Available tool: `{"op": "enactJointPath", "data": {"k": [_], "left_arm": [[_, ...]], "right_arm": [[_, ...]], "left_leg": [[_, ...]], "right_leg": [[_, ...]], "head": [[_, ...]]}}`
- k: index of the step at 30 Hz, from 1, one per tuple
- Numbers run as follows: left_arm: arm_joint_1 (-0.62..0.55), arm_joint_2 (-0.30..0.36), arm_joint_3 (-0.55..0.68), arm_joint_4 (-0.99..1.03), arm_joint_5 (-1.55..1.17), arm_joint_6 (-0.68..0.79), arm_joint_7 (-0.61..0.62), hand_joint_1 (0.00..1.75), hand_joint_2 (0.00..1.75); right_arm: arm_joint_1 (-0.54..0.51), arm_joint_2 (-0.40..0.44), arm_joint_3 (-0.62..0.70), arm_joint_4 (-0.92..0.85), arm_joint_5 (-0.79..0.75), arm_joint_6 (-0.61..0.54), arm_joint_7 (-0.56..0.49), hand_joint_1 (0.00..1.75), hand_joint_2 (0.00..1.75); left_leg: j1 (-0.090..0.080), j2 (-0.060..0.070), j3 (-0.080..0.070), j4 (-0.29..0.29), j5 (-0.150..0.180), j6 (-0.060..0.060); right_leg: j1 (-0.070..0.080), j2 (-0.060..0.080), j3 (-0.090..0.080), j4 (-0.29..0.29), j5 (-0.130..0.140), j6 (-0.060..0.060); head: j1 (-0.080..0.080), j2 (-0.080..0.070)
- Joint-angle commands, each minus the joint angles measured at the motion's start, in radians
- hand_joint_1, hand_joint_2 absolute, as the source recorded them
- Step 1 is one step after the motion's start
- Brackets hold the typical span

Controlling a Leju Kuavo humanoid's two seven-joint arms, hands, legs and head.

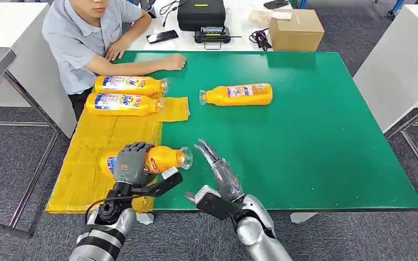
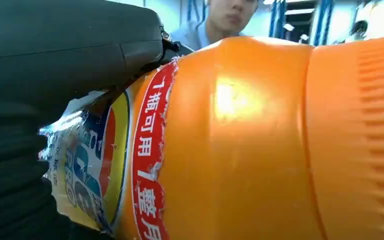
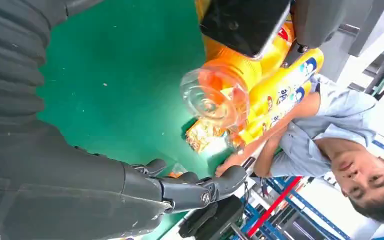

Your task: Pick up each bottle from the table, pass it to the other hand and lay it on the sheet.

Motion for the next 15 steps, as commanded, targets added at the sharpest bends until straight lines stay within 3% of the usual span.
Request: {"op": "enactJointPath", "data": {"k": [1, 5, 6, 7, 9, 10, 14, 15], "left_arm": [[-0.091, 0.063, 0.070, 0.182, -0.052, -0.024, 0.056, 1.66, 1.75], [-0.079, 0.087, 0.088, 0.165, -0.106, -0.090, 0.084, 1.45, 1.75], [-0.083, 0.088, 0.092, 0.177, -0.105, -0.101, 0.082, 0.72, 1.75], [-0.092, 0.090, 0.101, 0.198, -0.102, -0.119, 0.081, 0.40, 1.75], [-0.103, 0.092, 0.102, 0.226, -0.105, -0.134, 0.075, 0.33, 1.75], [-0.108, 0.094, 0.100, 0.239, -0.107, -0.141, 0.072, 0.19, 1.75], [-0.118, 0.095, 0.095, 0.256, -0.111, -0.150, 0.067, 0.21, 1.75], [-0.120, 0.096, 0.094, 0.259, -0.112, -0.150, 0.066, 0.09, 1.75]], "right_arm": [[0.007, -0.016, -0.055, -0.007, -0.019, -0.034, -0.022, 0.00, 1.75], [0.045, -0.013, -0.108, -0.084, -0.024, -0.043, -0.014, 0.00, 1.75], [0.045, -0.015, -0.115, -0.086, -0.024, -0.039, -0.013, 0.00, 1.75], [0.047, -0.014, -0.120, -0.084, -0.022, -0.033, -0.014, 0.00, 1.75], [0.045, -0.012, -0.121, -0.077, -0.020, -0.026, -0.016, 0.00, 1.75], [0.044, -0.011, -0.121, -0.072, -0.020, -0.024, -0.017, 0.00, 1.75], [0.042, -0.007, -0.120, -0.064, -0.020, -0.023, -0.017, 0.00, 1.75], [0.041, -0.008, -0.119, -0.062, -0.020, -0.023, -0.017, 0.00, 1.75]], "left_leg": [[0.001, 0.001, 0.004, -0.001, -0.001, -0.002], [0.001, 0.001, 0.005, 0.000, -0.002, -0.002], [0.001, 0.000, 0.003, -0.001, -0.001, -0.002], [0.001, 0.001, 0.002, -0.001, -0.001, -0.001], [0.001, 0.002, 0.004, -0.001, -0.001, -0.002], [0.001, 0.001, 0.006, 0.000, -0.002, -0.003], [0.001, 0.002, 0.005, 0.000, -0.001, -0.002], [0.001, 0.002, 0.004, -0.001, -0.001, -0.002]], "right_leg": [[0.001, 0.000, 0.005, -0.001, -0.001, -0.002], [0.001, 0.000, 0.005, 0.000, -0.002, -0.003], [0.001, 0.000, 0.003, -0.001, -0.001, -0.002], [0.001, 0.000, 0.002, 0.000, -0.001, -0.002], [0.001, 0.001, 0.003, -0.001, -0.001, -0.002], [0.002, 0.000, 0.006, -0.001, -0.002, -0.003], [0.001, 0.001, 0.004, -0.001, -0.001, -0.002], [0.001, 0.001, 0.004, -0.001, 0.000, -0.002]], "head": [[0.000, 0.000], [0.000, 0.000], [0.000, 0.000], [0.000, 0.000], [0.000, 0.000], [0.000, 0.000], [0.000, 0.000], [0.000, 0.000]]}}
